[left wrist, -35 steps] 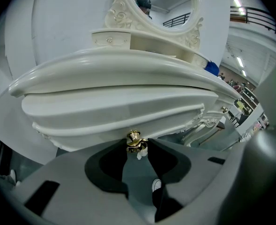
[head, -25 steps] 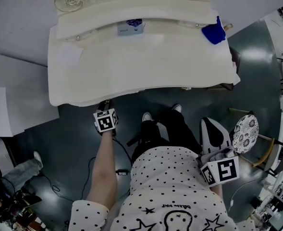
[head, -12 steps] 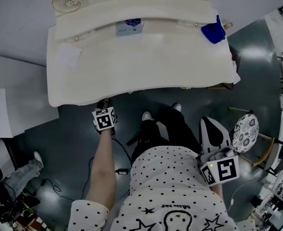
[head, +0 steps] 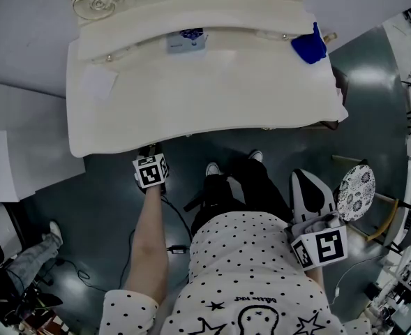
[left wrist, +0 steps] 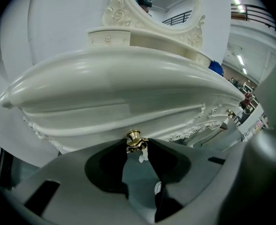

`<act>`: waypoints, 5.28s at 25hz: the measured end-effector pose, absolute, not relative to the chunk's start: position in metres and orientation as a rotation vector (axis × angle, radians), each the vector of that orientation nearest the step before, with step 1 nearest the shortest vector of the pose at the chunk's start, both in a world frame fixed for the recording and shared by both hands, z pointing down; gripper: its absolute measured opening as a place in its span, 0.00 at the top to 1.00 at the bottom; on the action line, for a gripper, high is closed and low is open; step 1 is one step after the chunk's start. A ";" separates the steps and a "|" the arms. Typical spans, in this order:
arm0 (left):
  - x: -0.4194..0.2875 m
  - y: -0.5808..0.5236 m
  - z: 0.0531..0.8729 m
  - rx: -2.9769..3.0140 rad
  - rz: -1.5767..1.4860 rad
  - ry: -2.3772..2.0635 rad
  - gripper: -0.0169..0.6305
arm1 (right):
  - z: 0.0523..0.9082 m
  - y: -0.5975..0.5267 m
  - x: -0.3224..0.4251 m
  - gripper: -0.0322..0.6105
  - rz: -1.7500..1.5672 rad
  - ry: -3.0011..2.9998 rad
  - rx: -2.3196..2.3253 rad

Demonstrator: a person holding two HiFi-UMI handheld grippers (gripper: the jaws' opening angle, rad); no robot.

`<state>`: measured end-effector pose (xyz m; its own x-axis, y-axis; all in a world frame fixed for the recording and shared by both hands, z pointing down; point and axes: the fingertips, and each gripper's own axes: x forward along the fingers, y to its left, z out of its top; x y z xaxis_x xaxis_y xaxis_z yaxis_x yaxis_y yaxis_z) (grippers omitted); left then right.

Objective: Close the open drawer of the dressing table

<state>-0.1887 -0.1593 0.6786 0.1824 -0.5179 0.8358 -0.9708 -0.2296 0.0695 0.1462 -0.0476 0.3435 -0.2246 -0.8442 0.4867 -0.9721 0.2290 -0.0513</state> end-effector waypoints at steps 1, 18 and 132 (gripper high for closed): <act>-0.189 -0.160 0.679 1.840 0.930 -1.398 0.75 | 0.344 -0.048 0.146 0.94 0.496 -2.153 1.681; -0.188 -0.165 0.685 1.838 0.904 -1.397 0.76 | 0.344 -0.051 0.146 0.94 0.491 -2.150 1.676; -0.139 -0.015 0.279 2.377 -0.020 -1.728 0.96 | 0.315 -0.006 0.092 0.94 0.388 -2.474 1.551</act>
<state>-0.1385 -0.0145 0.2791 0.3155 -0.9427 0.1081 -0.9401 -0.2950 0.1710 0.0925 -0.0059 0.3145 -0.4316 -0.8506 0.3004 -0.9017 0.4163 -0.1165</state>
